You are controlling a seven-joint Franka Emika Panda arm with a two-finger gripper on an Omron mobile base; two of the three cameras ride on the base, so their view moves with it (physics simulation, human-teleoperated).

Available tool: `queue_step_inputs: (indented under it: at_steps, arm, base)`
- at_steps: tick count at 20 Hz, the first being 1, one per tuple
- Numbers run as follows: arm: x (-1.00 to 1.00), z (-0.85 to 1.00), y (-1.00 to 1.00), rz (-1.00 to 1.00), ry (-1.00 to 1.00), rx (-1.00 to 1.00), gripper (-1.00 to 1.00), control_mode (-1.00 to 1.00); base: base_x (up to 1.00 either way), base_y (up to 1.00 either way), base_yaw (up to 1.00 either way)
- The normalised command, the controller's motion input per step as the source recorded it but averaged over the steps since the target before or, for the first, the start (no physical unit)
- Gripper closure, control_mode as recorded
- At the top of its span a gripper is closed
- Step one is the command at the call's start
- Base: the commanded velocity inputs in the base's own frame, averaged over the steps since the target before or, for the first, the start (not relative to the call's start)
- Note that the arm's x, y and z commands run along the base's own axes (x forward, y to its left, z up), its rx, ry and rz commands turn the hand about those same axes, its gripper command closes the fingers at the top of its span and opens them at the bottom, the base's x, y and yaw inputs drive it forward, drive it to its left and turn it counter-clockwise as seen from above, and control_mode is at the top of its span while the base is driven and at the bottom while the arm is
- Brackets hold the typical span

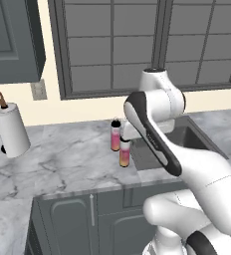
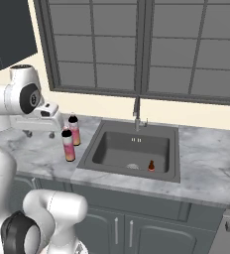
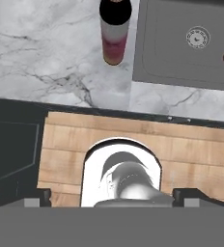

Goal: Place the large bottle from the dining counter next to the other large bottle outside the sink, and place the small bottle from the dining counter next to the other small bottle inside the sink.

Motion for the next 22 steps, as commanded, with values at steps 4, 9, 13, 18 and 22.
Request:
queue_step_inputs:
  at_steps: [4, 9, 13, 18, 22]
  arm:
    - [-0.75, 0.07, -0.42, 0.00, 0.00, 0.07, -1.00, -1.00]
    - [-0.40, 0.00, -0.33, 0.01, -0.04, 0.01, -1.00, -1.00]
    - [-0.12, 0.00, -0.04, 0.00, 0.00, 0.00, -1.00, -1.00]
    - [0.00, 0.00, 0.00, 0.00, 0.00, 0.00, -1.00, -1.00]
    - [0.00, 0.00, 0.00, 0.00, 0.00, 0.00, -1.00, -1.00]
  base:
    - [0.00, 0.00, 0.00]
    - [0.00, 0.00, 0.00]
    - [0.00, 0.00, 0.00]
    - [0.00, 0.00, 0.00]
    - [0.00, 0.00, 0.00]
